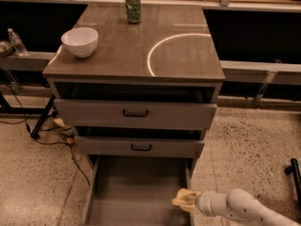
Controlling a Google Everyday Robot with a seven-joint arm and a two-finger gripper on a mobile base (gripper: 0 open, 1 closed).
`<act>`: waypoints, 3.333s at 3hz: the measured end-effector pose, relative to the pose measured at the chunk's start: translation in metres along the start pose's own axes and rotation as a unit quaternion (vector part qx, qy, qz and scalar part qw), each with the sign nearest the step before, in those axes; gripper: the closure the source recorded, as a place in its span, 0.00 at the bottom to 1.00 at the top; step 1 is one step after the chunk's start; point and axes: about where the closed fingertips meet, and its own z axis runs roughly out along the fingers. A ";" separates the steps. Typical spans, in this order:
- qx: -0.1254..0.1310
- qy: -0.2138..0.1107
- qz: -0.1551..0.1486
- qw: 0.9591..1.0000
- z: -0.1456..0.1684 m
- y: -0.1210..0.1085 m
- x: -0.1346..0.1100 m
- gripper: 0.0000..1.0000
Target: Place sponge into bottom drawer
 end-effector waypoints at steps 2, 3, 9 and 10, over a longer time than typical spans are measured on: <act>-0.012 -0.021 -0.013 1.000 0.036 -0.001 -0.003 1.00; -0.023 -0.018 -0.036 0.999 0.075 -0.005 0.001 1.00; -0.097 -0.056 -0.087 0.990 0.223 0.029 -0.029 0.18; -0.094 -0.063 -0.076 0.991 0.220 0.031 -0.030 0.00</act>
Offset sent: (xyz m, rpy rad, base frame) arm 0.0295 0.0551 -0.0511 0.0806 -0.0459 0.0674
